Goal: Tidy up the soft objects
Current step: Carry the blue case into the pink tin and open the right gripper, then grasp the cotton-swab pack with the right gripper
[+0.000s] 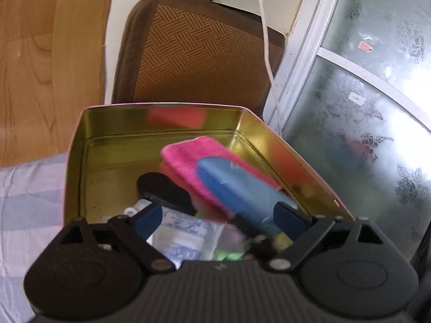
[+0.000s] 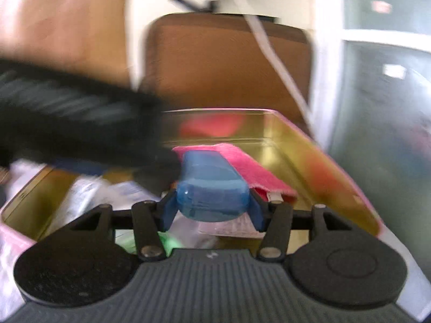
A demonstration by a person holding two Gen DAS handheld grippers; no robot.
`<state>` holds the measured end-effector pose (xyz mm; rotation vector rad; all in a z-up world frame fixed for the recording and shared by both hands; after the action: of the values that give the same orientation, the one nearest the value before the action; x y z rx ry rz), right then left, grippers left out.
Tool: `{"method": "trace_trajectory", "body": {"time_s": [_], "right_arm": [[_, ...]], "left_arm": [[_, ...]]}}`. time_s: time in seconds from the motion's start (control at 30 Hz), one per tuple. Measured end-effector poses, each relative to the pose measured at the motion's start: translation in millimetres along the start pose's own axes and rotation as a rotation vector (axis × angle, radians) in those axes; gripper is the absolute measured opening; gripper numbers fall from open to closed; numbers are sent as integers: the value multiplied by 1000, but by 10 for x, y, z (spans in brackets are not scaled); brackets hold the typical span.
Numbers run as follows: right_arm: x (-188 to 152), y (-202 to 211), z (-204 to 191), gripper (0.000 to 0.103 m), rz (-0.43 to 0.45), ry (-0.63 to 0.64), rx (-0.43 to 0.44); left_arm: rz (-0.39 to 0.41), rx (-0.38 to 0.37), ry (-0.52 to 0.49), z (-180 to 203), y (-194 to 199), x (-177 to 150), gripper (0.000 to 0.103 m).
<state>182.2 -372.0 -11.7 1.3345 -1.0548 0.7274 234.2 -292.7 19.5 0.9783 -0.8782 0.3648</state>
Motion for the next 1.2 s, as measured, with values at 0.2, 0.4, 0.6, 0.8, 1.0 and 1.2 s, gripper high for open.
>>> {"method": "trace_trajectory", "body": {"time_s": [0.2,0.4,0.6,0.8,1.0,1.2], "right_arm": [[-6,327,128,63,92,-93,19],[26,645,-8,63,180,-94,61],[177,858,-475,63,240,-35,207],[99,799,-1479,63,92,56,515],[-120,287,-2623,64,-84,120,606],[-148,-232,-3390,81,-176,98,581]], "left_arm": [[31,34,-28,-90,165,-73,94],[113,2,-12,-218,701,-174,94],[197,81,76,-1015,1503,-535,96],[255,492,223,-2406,2068,-976,97],[372,550,334,-2965,2337,-1144,103],[422,576,282,-2880,2364,-1104,102]]}}
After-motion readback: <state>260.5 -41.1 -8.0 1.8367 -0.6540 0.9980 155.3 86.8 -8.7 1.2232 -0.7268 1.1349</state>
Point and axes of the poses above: each gripper's, at about its wrist camera, not at the fingertips, and y roughly against the way its jaws point, z to its right, x to its top, the point moved 5 cm from there along -y, roughly the way its jaws point, and after that the axes turned 3 degrees about z, right-handed, at the moved point
